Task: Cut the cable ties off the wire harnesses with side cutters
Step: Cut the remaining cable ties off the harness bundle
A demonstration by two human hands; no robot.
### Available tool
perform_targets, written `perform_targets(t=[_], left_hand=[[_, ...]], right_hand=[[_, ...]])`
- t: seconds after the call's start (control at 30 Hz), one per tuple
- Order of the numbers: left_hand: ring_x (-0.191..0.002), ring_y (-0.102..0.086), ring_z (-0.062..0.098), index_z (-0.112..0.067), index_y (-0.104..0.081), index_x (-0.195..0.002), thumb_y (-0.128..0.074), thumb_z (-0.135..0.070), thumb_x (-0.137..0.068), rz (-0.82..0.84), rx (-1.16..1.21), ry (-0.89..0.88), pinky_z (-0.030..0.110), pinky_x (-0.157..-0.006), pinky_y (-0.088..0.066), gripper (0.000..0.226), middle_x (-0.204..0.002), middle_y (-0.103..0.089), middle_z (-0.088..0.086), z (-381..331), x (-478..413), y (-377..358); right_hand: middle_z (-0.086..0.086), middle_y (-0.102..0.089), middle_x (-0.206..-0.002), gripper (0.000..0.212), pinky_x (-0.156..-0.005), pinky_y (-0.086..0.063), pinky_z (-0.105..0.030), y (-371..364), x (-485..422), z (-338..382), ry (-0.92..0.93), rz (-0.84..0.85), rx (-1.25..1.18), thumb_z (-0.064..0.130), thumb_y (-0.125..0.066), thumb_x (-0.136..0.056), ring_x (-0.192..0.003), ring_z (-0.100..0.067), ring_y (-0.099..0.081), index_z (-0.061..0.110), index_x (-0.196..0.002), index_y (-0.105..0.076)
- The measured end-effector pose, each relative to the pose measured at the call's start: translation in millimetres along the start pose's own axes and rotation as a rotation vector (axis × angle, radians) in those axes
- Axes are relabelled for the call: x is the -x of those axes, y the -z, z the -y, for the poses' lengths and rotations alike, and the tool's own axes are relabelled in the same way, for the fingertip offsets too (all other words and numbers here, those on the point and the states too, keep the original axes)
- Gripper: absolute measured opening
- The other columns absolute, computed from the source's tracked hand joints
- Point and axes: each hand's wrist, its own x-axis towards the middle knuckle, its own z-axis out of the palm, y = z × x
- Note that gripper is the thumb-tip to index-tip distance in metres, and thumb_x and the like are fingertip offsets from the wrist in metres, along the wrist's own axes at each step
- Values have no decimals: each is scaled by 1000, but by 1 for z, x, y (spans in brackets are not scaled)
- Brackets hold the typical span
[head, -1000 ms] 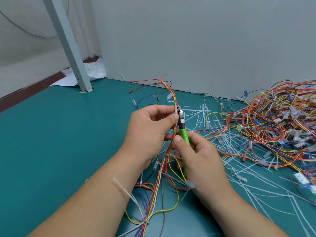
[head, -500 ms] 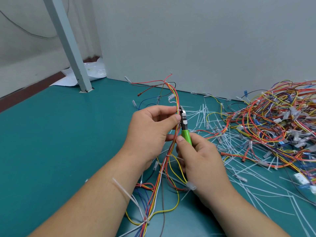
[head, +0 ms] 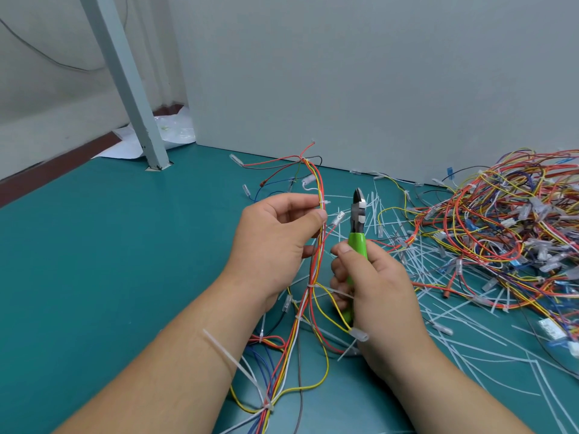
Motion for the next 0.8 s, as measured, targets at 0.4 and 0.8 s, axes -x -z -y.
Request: perform_targets(t=[0.4, 0.8], left_hand=[[-68, -72, 15, -14, -72, -94, -69, 2, -89, -16, 19, -26, 30, -62, -57, 18, -77, -73, 1, 0, 1, -2], [-68, -67, 11, -21, -75, -90, -75, 0, -86, -120, -37, -189, 30, -66, -60, 22, -79, -73, -4, -1, -1, 0]], right_hand=[[4, -68, -84, 36, -73, -49, -33, 0, 5, 1, 86, 5, -77, 54, -62, -75, -78, -14, -61, 32, -101, -74], [-10, -65, -89, 44, -71, -55, -39, 0, 6, 5, -80, 269, -350, 44, -67, -82, -77, -23, -64, 13, -113, -75]])
